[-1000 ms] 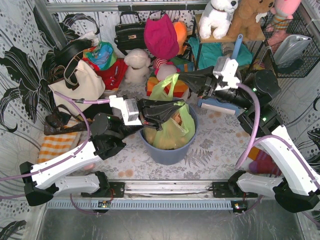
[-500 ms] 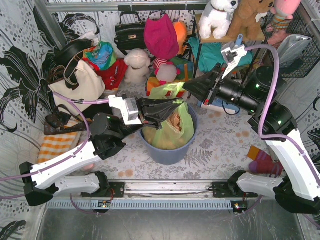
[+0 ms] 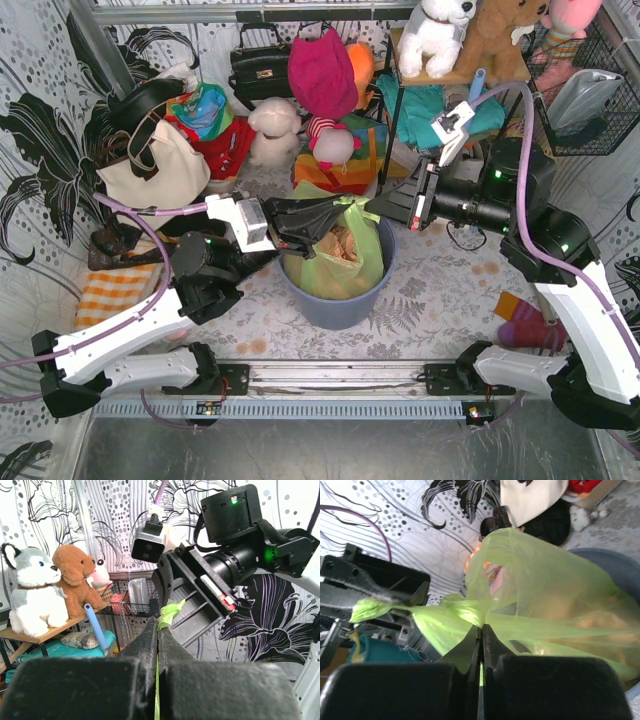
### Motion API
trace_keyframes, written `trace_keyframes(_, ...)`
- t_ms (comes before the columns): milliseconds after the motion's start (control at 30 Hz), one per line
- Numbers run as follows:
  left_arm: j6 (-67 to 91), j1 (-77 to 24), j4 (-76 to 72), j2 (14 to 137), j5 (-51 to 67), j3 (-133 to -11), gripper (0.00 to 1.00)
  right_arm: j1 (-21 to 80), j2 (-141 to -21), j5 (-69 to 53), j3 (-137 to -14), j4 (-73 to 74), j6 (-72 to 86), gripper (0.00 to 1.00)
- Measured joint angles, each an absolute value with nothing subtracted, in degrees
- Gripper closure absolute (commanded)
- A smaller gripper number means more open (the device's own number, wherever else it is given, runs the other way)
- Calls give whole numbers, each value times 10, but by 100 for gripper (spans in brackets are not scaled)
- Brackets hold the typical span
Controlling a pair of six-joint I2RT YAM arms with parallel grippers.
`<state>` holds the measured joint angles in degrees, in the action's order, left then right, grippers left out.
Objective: Tie the trash bag
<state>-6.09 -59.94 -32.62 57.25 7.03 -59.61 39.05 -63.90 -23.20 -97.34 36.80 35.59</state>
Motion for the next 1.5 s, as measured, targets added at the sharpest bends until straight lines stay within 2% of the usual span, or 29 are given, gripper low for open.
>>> trace_keyframes(333, -74, -599, -305, 569, 43, -592, 100, 390, -578, -280, -902, 325, 427, 100)
trace_keyframes(767, -79, -599, -289, 568, 15, -590, 100, 413, -542, -314, -802, 165, 487, 100)
trace_keyframes(1500, -89, -599, -286, 569, -50, -583, 100, 522, -608, -193, -800, 131, 441, 100)
